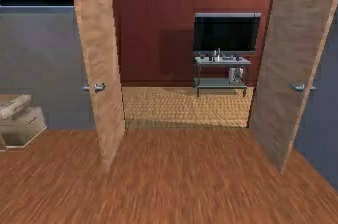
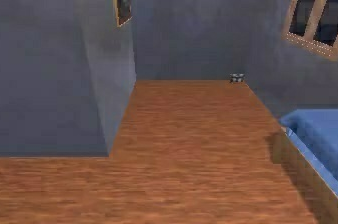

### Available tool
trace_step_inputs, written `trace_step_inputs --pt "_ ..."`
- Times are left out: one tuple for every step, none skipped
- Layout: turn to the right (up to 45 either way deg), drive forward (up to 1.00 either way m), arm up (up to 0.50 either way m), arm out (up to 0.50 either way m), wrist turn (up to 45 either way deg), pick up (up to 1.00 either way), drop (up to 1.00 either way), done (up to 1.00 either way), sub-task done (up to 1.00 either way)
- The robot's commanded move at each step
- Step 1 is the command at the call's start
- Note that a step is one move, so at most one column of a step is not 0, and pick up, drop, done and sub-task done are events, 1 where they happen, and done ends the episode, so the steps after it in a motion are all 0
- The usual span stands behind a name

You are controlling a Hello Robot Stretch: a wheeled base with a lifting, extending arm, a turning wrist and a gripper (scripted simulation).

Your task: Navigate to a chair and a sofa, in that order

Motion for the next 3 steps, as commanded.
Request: trace_step_inputs --pt "45.0 0.00 0.00 0.00 0.0 0.00 0.00 0.00 0.00" --pt "39.0 0.00 0.00 0.00 0.0 0.00 0.00 0.00 0.00" --pt "0.0 0.40 0.00 0.00 0.0 0.00 0.00 0.00 0.00"
